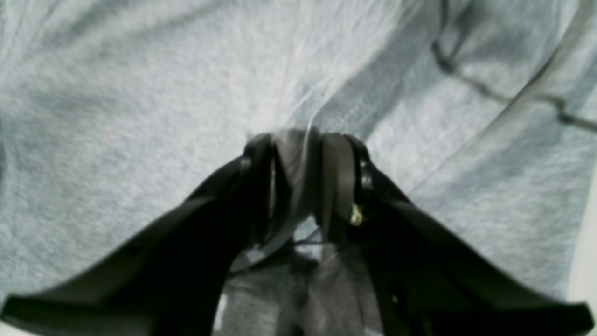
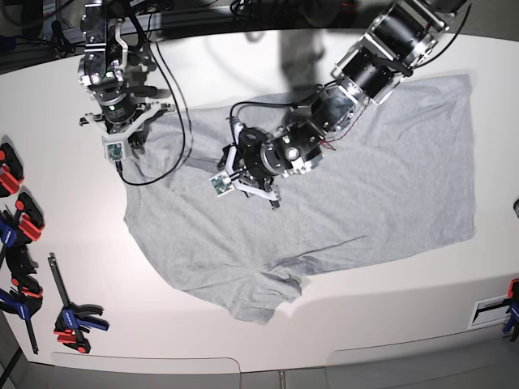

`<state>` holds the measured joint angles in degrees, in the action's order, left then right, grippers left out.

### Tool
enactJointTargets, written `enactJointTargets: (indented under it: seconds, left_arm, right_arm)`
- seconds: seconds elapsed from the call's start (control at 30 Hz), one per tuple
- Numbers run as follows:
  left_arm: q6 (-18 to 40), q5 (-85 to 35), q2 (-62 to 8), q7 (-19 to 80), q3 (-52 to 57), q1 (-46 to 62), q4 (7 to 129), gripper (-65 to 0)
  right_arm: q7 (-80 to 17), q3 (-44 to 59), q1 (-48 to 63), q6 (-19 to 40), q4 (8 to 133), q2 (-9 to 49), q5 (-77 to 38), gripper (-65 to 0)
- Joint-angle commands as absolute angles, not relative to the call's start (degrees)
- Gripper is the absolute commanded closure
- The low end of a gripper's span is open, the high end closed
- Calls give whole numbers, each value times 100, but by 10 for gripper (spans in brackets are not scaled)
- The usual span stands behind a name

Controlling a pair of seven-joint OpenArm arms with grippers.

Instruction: Fold the T-shirt properly

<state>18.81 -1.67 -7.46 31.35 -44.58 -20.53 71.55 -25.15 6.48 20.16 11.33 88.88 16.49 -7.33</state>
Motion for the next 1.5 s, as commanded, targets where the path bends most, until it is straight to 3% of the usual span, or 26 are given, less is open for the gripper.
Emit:
enactJointTargets:
  seconds: [0.0, 0.17, 0.3, 0.6, 0.8, 0.97, 1.2, 1.27, 1.43, 1.47]
  left_arm:
    - [1835, -209, -703, 3020, -4429, -2189, 7286, -158]
    - [1837, -200, -703, 2995, -4429, -2189, 7290, -91]
    - [1708, -196, -701, 2971, -4429, -2189, 7290, 0]
    - [987, 156, -701, 2714, -4429, -2244, 7290, 0]
    - [54, 519, -701, 2687, -4429, -2294, 7290, 0]
    - [-327, 600, -701, 2650, -4429, -2303, 7290, -220]
    - [-325, 604, -705, 2759, -4429, -2305, 7290, -232]
    - [-325, 663, -720, 2871, -4429, -2307, 7293, -202]
    - [-329, 690, -1142, 2967, -4425, -2303, 7784, 0]
    - [-340, 626, -1269, 3076, -4423, -2303, 7970, 0]
  right_arm:
    - [-3000, 639, 2084, 1114, 8840, 1667, -617, 0]
    - [-3000, 639, 2084, 1114, 8840, 1664, -617, 0]
    - [-3000, 639, 2082, 1114, 8840, 1664, -617, 0]
    - [-2998, 639, 2082, 1116, 8840, 1664, -620, 0]
    - [-3000, 639, 2082, 1114, 8840, 1664, -617, 0]
    - [-3000, 639, 2082, 1114, 8840, 1664, -620, 0]
    - [-3000, 639, 2082, 1114, 8840, 1667, -615, 0]
    - [-3002, 639, 2082, 1114, 8851, 1667, -613, 0]
    - [-3186, 642, 2084, 1114, 9247, 1667, -613, 0]
    - [-3245, 642, 2086, 1116, 9378, 1667, -613, 0]
